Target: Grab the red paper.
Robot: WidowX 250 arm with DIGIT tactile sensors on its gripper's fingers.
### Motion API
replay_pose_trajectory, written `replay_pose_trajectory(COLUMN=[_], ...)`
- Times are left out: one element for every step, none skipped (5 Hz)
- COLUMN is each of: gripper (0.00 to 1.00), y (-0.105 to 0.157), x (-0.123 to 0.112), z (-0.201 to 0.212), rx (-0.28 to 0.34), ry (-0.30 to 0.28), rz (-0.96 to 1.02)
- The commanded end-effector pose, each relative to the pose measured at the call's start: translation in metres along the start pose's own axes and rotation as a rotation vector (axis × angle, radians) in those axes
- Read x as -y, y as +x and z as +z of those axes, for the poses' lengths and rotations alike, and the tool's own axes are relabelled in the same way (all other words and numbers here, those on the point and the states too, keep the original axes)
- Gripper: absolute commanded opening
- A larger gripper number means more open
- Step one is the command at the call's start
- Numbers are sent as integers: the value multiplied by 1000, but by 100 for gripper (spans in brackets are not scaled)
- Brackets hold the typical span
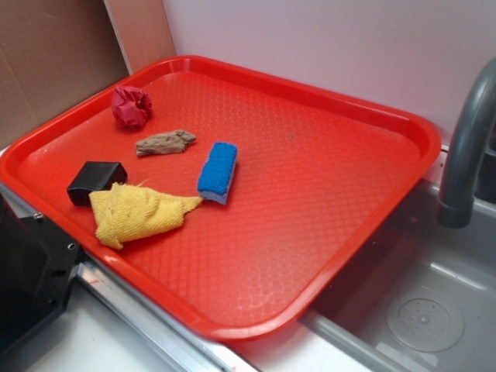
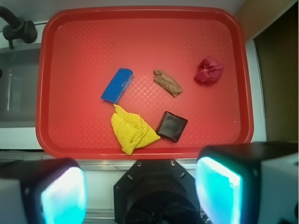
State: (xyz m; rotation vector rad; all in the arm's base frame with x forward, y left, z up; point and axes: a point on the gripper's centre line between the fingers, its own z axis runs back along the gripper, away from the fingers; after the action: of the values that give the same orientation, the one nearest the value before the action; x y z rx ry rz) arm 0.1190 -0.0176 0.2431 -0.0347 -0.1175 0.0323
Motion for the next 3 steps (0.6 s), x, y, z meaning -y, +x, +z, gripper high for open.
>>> replay_pose_trajectory(gripper=[100,100,100], y=[0,26,46], x=[0,-39,-69], z=[0,-52,-98], rx=[0,19,38], ry=[0,76,140], rz=[0,214,388])
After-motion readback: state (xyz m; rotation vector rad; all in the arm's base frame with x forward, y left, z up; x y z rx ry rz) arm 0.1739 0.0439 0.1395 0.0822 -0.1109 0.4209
